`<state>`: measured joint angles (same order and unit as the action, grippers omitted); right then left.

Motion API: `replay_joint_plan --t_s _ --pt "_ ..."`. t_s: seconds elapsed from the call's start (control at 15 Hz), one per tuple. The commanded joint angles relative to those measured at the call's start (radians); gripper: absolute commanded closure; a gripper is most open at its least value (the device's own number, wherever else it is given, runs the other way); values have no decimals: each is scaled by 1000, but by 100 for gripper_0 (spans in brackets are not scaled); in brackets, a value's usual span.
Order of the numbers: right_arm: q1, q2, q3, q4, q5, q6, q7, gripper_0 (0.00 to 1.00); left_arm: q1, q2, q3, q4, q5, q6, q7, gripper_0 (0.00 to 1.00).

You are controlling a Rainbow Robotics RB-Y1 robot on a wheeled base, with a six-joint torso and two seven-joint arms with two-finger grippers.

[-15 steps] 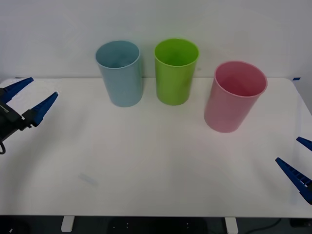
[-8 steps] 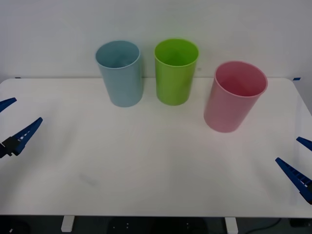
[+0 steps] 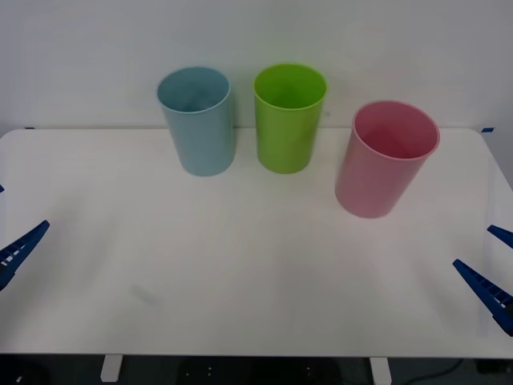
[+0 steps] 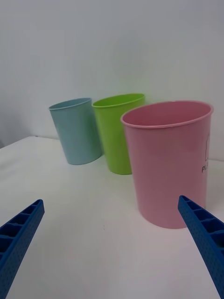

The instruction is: Grasp the object on the table and drop it into the matching bin: aluminum can to the light blue bin, PET bottle to the pink bin.

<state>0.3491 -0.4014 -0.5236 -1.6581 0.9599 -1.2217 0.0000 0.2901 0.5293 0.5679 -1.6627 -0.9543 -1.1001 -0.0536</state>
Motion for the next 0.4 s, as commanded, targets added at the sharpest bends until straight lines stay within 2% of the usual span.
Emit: replay_joint_plan --t_s 0.07,0.4 --pt "0 0 0 0 0 0 0 0 38 0 3 -20 20 0 11 0" --pt "0 0 0 0 0 0 0 0 46 0 -3 -20 26 2 18 0"
